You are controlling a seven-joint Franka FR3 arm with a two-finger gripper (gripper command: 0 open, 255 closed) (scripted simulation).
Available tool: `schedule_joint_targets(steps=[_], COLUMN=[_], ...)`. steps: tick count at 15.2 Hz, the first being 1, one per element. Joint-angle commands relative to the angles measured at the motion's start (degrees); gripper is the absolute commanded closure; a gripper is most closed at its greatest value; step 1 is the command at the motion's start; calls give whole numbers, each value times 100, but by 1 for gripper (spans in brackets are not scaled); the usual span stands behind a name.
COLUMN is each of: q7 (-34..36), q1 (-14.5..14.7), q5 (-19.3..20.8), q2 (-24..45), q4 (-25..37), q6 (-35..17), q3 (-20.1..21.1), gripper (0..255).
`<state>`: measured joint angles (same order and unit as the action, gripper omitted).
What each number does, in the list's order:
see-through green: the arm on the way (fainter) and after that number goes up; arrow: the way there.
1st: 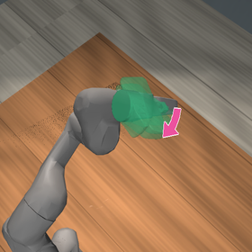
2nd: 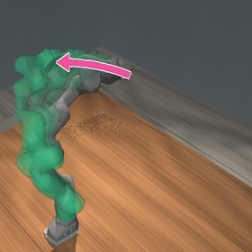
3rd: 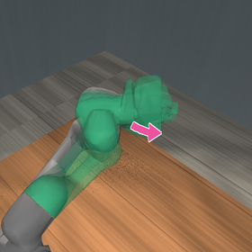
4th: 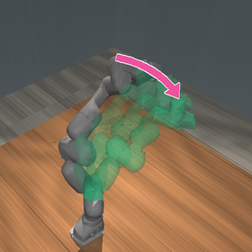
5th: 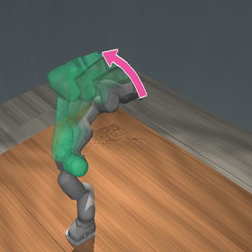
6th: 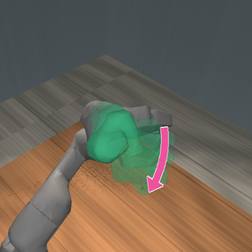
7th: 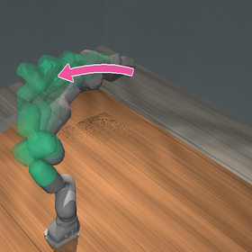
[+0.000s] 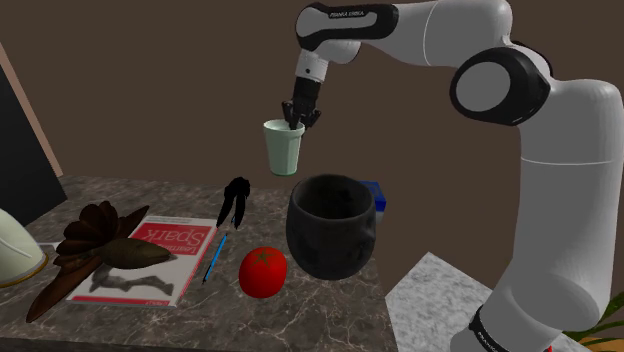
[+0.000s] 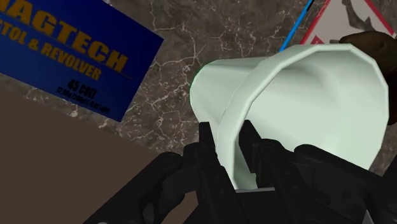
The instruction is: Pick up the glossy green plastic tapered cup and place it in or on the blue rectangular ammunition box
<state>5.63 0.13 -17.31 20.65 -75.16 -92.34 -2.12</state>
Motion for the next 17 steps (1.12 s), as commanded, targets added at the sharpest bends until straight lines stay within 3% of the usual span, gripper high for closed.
schedule_joint_targets(steps=[1, 8, 16, 17], q7=[-157, -875, -1761, -1778], q1=[-107, -552, -1085, -1051], q5=[0, 50, 198, 199], q2=[-236, -1057, -1662, -1675], q4=[-233, -1063, -1472, -1566], q6=[45, 247, 693, 614], q3=[-58, -356, -796, -826], gripper=[255, 255, 255, 255])
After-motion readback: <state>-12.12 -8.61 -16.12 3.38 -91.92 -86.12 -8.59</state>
